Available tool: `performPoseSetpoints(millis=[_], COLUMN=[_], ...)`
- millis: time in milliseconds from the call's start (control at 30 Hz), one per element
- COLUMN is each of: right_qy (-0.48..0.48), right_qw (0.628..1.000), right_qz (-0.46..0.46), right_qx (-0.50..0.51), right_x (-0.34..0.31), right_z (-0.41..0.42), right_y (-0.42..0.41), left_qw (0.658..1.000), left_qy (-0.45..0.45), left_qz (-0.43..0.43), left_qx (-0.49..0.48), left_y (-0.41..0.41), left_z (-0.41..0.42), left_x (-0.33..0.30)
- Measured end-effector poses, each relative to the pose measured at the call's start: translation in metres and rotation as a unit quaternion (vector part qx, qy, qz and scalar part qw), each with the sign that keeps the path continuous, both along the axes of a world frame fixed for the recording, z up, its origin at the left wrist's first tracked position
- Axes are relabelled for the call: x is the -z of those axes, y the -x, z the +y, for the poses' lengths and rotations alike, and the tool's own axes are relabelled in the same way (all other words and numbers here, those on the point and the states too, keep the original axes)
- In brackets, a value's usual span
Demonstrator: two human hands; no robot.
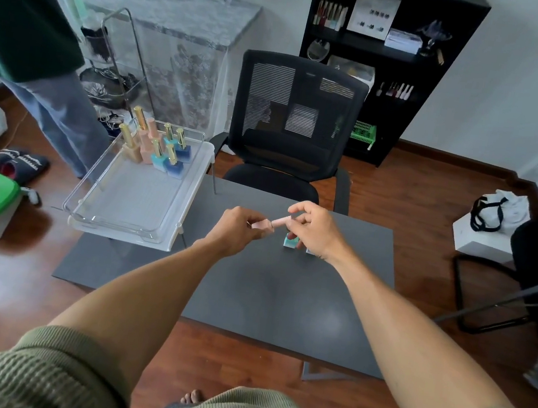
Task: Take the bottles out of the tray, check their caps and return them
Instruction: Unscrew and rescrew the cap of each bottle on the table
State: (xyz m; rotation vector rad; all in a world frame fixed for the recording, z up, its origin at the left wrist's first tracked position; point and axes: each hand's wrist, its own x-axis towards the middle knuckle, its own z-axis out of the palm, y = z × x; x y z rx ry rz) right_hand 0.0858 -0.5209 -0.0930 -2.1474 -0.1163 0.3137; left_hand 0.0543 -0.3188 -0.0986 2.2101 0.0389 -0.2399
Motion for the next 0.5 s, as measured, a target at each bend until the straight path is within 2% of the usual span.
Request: performPoseSetpoints(millis=[100,500], right_qy=[-0.009,0.089], right_qw=[1.0,0.995], right_qz=[0.014,0.041], right_qx=[-0.006,0.014], right_x=[0.0,-0.0036], right_z=[0.0004,0.0034], right_y=[0.0,0.0059], left_qw=[1.0,1.0], left_qy=[-0.004,-0.015], left_qz=[0.001,-0.004], left_qx=[0.0,0.011], left_y=[0.0004,0.0054], left_z=[-0.0004,-0.0022], left_x=[0.0001,0.0009])
